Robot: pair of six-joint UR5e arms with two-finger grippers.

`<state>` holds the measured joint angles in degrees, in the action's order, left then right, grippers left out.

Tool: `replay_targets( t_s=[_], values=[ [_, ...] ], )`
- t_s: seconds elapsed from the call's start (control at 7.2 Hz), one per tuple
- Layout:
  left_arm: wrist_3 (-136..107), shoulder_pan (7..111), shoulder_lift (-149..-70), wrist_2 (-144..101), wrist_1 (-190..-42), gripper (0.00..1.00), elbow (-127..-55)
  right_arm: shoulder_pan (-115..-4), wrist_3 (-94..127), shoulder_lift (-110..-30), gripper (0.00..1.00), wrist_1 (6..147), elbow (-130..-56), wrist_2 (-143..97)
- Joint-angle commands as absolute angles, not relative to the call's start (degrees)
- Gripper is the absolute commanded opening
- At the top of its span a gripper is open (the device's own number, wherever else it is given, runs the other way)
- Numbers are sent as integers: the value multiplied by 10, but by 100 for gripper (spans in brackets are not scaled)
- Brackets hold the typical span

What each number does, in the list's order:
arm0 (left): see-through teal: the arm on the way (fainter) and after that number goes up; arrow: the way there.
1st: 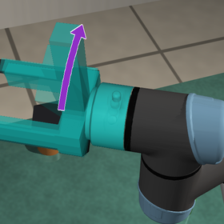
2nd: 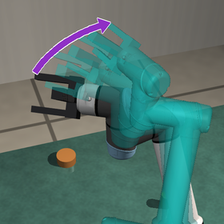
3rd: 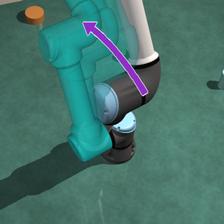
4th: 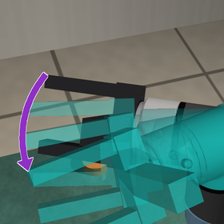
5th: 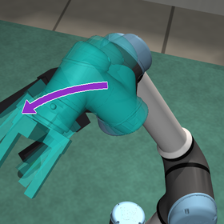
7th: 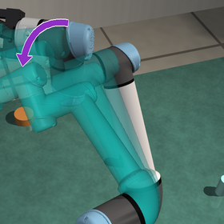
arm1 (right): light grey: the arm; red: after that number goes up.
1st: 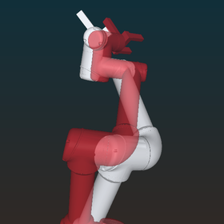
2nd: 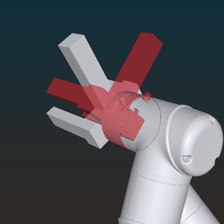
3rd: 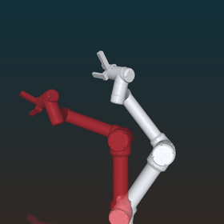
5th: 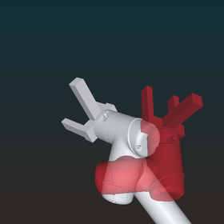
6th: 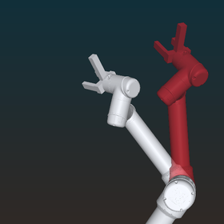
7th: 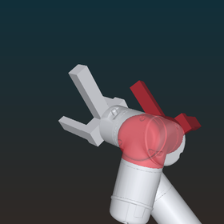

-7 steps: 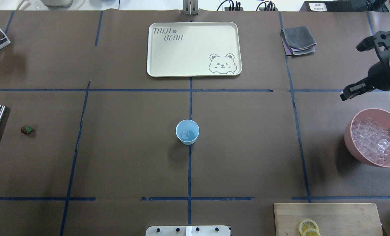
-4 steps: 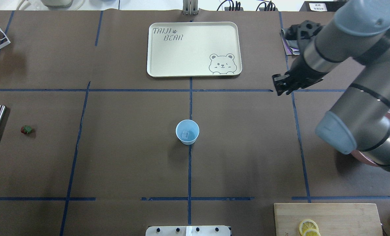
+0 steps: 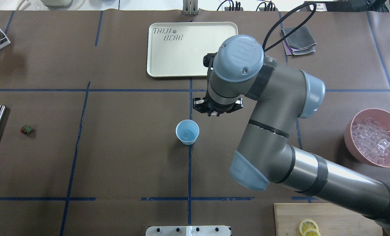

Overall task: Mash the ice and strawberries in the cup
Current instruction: 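Carry the ice cube over the blue cup and release it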

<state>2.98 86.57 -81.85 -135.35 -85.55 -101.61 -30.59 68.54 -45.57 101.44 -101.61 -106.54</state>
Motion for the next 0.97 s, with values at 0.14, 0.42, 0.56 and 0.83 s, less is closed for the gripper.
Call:
replay_targets(
  t_s=[0.14, 0.42, 0.56, 0.83],
  values=[
    [30, 866, -818, -1354, -854, 100, -1016, -244, 739, -384, 1, 1012, -922, -1010],
    [30, 861, -818, -1354, -854, 100, -1016, -241, 739, -388, 5, 1012, -917, -1009],
    [30, 858, -818, -1354, -854, 100, -1015, -241, 741, -390, 61, 1012, -918, -1009],
    [30, 858, -818, -1354, -854, 100, -1015, -241, 739, -395, 100, 1012, -922, -1010]
  ],
)
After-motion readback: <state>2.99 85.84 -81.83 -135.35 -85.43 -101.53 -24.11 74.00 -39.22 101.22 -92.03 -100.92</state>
